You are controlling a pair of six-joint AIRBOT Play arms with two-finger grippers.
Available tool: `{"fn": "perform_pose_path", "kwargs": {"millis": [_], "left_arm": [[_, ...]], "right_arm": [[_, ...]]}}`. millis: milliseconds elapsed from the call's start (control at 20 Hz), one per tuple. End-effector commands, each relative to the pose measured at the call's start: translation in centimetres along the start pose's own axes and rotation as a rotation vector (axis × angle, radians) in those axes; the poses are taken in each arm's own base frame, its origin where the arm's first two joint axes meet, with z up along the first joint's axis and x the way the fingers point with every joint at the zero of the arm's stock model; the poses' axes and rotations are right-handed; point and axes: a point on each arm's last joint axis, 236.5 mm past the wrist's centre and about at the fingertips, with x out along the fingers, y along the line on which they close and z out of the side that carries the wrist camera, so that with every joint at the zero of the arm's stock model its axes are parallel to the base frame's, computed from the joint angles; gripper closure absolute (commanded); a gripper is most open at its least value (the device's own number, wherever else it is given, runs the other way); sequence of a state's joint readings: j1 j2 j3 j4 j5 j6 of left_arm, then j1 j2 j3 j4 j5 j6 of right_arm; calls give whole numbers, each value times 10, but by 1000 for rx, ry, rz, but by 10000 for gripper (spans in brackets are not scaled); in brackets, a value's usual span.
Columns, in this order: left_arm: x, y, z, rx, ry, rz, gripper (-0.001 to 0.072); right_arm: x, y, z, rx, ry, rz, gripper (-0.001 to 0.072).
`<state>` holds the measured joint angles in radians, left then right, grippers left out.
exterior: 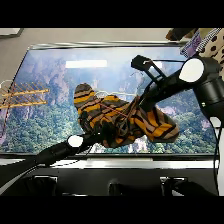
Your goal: Fold the clothes and pants, and hang the long-sleeved shirts on hangers.
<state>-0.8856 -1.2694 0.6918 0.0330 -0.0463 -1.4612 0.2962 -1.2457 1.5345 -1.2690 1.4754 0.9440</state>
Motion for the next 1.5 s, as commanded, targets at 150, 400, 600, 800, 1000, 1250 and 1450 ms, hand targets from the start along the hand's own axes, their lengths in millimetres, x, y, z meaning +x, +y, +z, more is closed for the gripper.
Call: {"fn": "perform_pose_path", "kwargs": {"millis": [150, 400, 600, 800, 1000, 1250, 1450], "left_arm": [[-9, -4, 23, -1, 84, -35, 684], [-24, 7, 77, 52, 74, -19, 684], [-36, 4, 109, 168, 65, 21, 684], [-43, 12, 124, 222, 74, 71, 684], [-47, 18, 138, 260, 53, 98, 684], [-51, 5, 153, 313, 20, 83, 684], [-57, -16, 159, 393, 24, 73, 684]], "right_arm": [[-25, 24, -13, 82, 23, 33, 690], [-15, 51, -17, -24, 121, 20, 690], [-13, 36, -27, 17, 195, -110, 691], [-14, 40, -32, 49, 216, -98, 691], [-16, 44, -42, 66, 257, -84, 691], [-16, 44, -43, 72, 267, -84, 691], [1, 37, -39, 75, 277, -85, 691]]}}
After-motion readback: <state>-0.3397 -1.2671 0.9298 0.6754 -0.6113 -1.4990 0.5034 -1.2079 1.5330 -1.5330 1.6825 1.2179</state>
